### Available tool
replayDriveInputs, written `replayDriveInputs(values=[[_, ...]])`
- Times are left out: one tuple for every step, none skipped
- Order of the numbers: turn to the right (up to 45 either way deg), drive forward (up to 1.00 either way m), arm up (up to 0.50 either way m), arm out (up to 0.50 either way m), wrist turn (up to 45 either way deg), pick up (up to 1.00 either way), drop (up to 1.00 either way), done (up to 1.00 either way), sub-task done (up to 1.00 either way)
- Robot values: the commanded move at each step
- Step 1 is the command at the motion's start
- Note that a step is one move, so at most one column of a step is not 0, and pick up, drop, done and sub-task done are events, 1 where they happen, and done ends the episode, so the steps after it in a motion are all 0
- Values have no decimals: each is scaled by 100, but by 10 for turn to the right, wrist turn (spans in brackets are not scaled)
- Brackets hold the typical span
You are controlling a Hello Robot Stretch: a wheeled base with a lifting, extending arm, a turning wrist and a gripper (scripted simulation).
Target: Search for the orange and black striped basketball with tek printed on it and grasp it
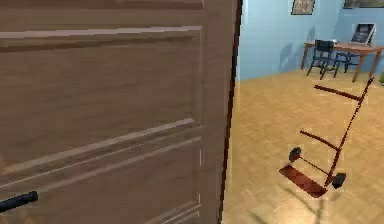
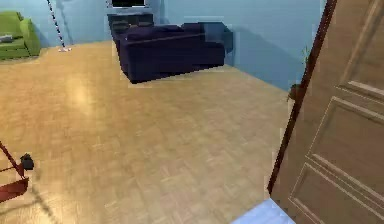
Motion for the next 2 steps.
replayDriveInputs(values=[[-450, 0, 0, 0, 0, 0, 0, 0, 0], [-450, 0, 0, 0, 0, 0, 0, 0, 0]])
